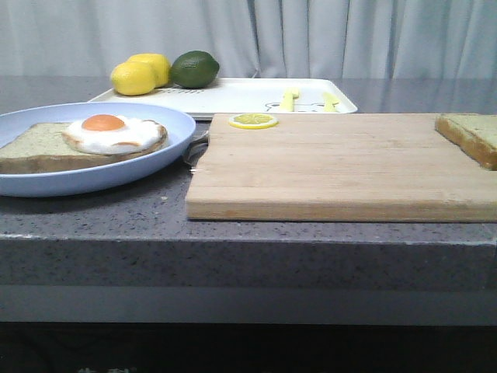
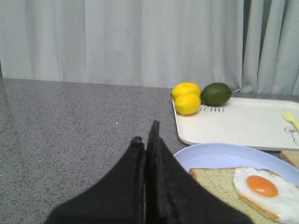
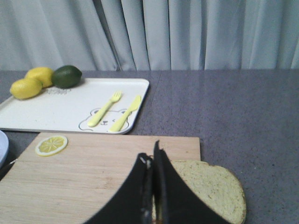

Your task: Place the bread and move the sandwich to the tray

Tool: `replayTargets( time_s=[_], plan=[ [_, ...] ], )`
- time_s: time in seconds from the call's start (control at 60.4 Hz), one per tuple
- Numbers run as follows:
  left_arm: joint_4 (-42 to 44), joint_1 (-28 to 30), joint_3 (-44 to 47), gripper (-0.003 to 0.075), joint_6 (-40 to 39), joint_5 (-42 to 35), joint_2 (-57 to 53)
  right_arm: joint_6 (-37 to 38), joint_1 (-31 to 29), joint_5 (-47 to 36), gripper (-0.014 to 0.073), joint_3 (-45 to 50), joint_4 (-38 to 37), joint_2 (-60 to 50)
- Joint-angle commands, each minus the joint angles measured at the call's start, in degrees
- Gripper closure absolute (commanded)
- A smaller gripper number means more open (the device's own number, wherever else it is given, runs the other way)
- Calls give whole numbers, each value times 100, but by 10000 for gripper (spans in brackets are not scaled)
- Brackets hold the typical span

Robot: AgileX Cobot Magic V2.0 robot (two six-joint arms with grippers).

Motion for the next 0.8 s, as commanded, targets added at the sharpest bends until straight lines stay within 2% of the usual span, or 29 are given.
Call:
replayTargets(
  time_s=[0.0,0.133,0.248,0.315,0.348,0.381,0.464,0.497,0.547,0.712,0.779],
  plan=[
    [132,6,-394,739,-38,-362,490,-30,3,-377,652,-227,-58,459],
    [132,6,-437,738,-38,-384,710,-30,3,-363,612,-227,-58,644],
    [132,6,-437,708,-38,-478,725,-30,3,-358,422,-227,-58,632],
    [132,6,-437,598,-38,-503,725,-30,3,-330,259,-227,-58,632],
    [132,6,-437,517,-38,-503,725,-30,3,-330,181,-205,-58,632],
    [132,6,-437,404,-38,-503,725,-30,3,-324,102,-179,-58,632],
    [132,6,-437,197,-38,-503,725,-30,3,-325,6,-126,-58,632],
    [132,6,-437,143,-38,-503,725,-30,3,-325,-9,-106,-52,632],
    [132,6,-437,104,-38,-503,725,-30,3,-325,-9,-85,-52,632],
    [132,6,-437,100,-38,-503,725,-30,3,-333,-9,-99,-52,632],
    [132,6,-437,100,-38,-503,725,-30,-14,-71,-9,-287,-89,778]
  ],
)
